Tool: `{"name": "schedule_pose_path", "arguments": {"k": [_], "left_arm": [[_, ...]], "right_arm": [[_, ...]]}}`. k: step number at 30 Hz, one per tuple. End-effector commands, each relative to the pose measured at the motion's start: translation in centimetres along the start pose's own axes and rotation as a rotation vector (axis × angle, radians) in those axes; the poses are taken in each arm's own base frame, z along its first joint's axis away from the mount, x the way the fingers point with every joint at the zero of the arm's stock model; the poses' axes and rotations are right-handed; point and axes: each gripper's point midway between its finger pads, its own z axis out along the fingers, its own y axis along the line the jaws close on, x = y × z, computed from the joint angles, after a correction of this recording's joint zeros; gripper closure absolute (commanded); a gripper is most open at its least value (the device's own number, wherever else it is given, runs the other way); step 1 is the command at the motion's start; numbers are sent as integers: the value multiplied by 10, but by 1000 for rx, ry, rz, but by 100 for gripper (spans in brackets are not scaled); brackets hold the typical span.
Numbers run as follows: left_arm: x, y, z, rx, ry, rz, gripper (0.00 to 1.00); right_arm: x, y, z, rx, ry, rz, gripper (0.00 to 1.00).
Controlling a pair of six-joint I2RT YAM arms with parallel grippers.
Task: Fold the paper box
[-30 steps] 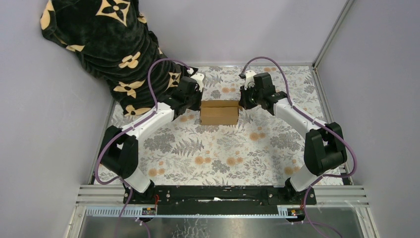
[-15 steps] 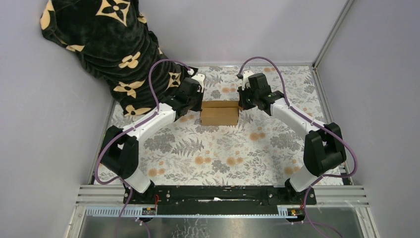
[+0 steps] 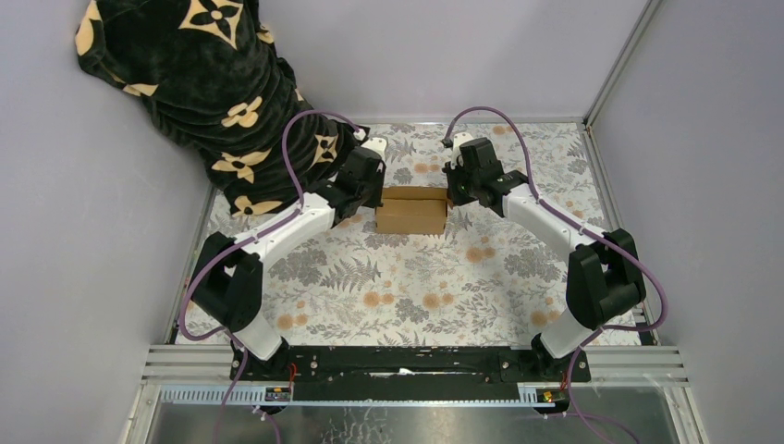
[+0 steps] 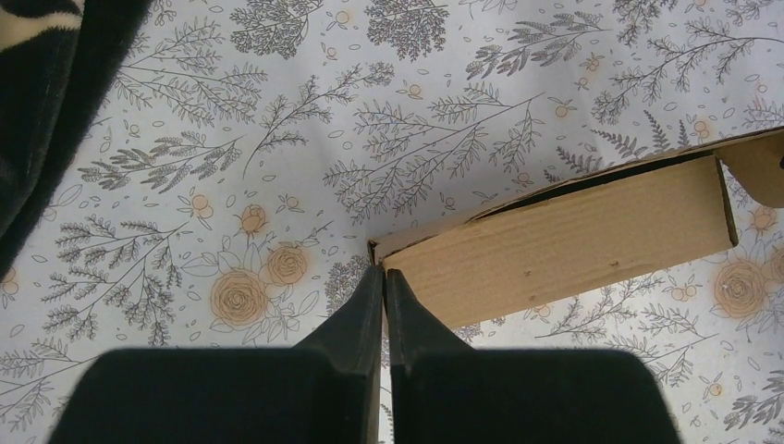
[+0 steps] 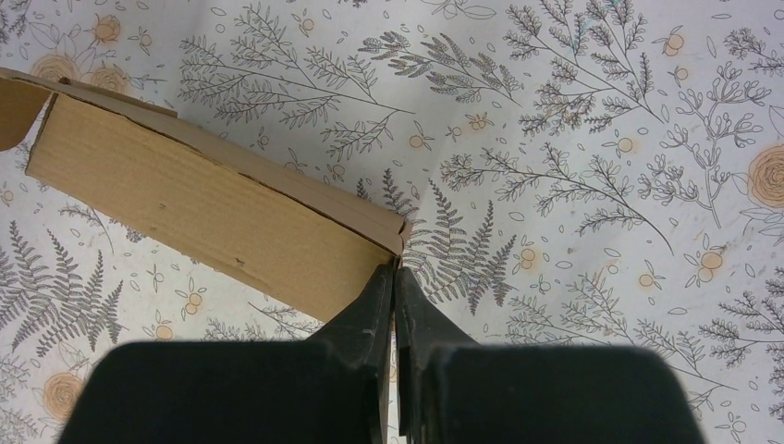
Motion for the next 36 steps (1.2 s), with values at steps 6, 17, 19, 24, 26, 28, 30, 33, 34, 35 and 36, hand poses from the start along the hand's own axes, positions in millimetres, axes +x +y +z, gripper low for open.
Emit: {"name": "schedule_pose_path", "arguments": {"k": [6, 17, 19, 24, 26, 28, 30, 33, 34, 35, 36], "left_arm": [[3, -34, 1, 74, 8, -34, 95], [6, -33, -2, 54, 7, -76, 95], [6, -34, -3, 53, 6, -84, 95], [9, -37, -3, 44, 8, -100, 95], [11, -37, -3, 38, 10, -104, 95], [12, -38, -3, 35, 7, -109, 95], [14, -37, -4, 29, 7, -116, 96], [17, -37, -4, 19, 6, -120, 96], [17, -37, -4, 16, 3, -123, 96], [18, -37, -4, 13, 2, -125, 96], [19, -37, -5, 14, 1, -127, 96]], "right_arm": [[-13, 32, -3, -79, -33, -2, 100], [-11, 34, -3, -75, -32, -3, 100], [-10, 34, -4, -73, -30, -2, 100], [-8, 34, -5, -70, -30, -2, 100], [-7, 33, -5, -67, -29, -1, 100], [-7, 33, -6, -67, -29, 0, 100], [-5, 33, -6, -66, -26, 1, 100], [-4, 33, -7, -62, -25, 4, 100], [-4, 33, -7, -61, -26, 5, 100], [-4, 32, -8, -59, -28, 8, 100], [-4, 32, -8, -58, -28, 8, 100]]}}
